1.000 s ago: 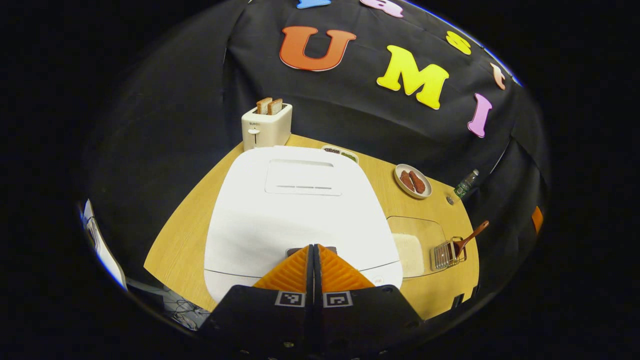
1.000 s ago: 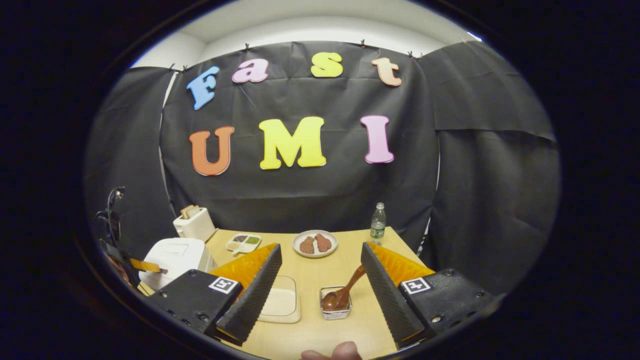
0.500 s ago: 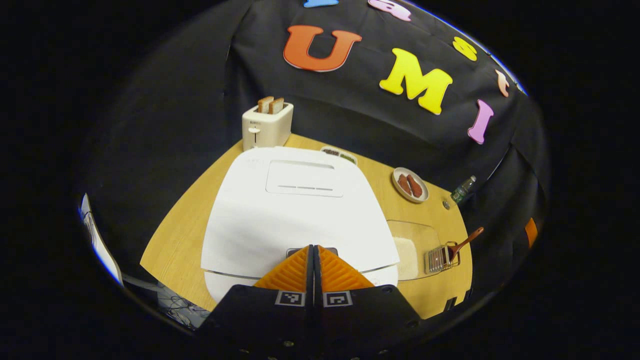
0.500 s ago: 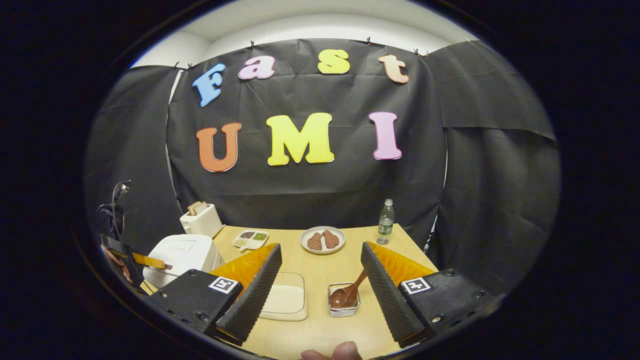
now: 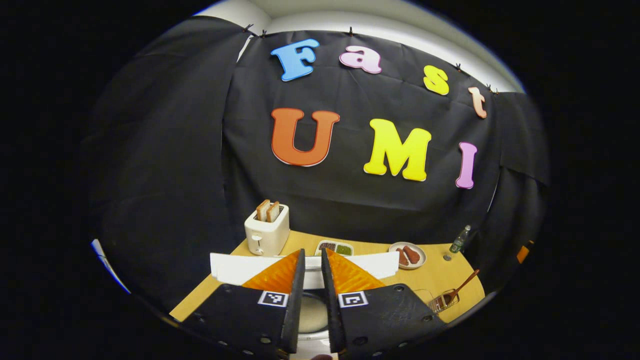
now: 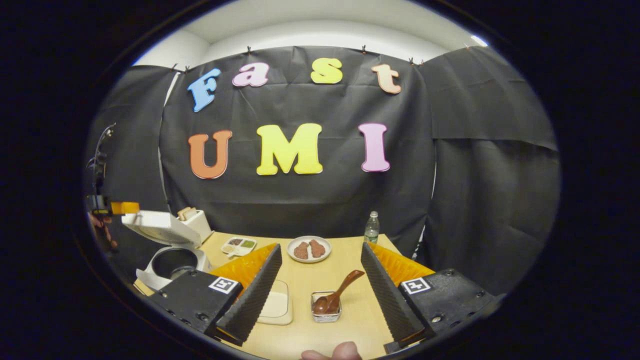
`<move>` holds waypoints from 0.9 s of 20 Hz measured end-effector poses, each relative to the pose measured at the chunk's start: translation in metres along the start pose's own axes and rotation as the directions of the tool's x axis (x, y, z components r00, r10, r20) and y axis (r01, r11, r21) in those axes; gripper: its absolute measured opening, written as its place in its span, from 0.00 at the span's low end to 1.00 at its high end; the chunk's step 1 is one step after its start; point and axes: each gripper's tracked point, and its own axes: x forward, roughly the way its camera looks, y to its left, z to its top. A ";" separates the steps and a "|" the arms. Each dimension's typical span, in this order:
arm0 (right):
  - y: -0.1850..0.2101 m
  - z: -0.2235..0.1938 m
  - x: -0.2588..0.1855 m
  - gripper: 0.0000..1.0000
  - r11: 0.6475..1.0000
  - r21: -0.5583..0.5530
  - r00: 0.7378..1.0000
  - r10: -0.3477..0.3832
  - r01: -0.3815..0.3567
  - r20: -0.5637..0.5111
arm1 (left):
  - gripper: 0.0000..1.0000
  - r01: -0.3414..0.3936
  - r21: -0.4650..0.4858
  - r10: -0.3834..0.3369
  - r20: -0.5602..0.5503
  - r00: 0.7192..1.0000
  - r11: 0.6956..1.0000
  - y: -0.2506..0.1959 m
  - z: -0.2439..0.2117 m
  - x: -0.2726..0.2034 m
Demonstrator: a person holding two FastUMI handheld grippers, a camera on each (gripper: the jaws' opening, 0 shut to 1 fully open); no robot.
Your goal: Close the left gripper, press the button to open the rice cooker; take a wooden spoon from the chopstick holder with the right hand, scoop a spoonful of rice and pour it into the rice cooker, then put the wooden spoon back into the chopstick holder.
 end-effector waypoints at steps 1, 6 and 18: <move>-0.002 -0.001 -0.001 1.00 1.000 0.004 1.000 -0.003 0.003 0.000 | 0.26 -0.005 0.004 0.005 0.026 1.000 1.000 0.004 0.010 -0.001; -0.009 -0.001 -0.004 1.00 1.000 0.008 1.000 -0.022 0.022 0.005 | 0.63 -0.012 0.020 0.009 0.120 0.993 1.000 0.002 0.039 -0.015; -0.032 -0.058 0.028 1.00 0.997 0.074 0.997 0.001 0.004 -0.075 | 0.94 -0.021 0.034 0.014 0.186 0.983 0.999 -0.025 0.044 -0.058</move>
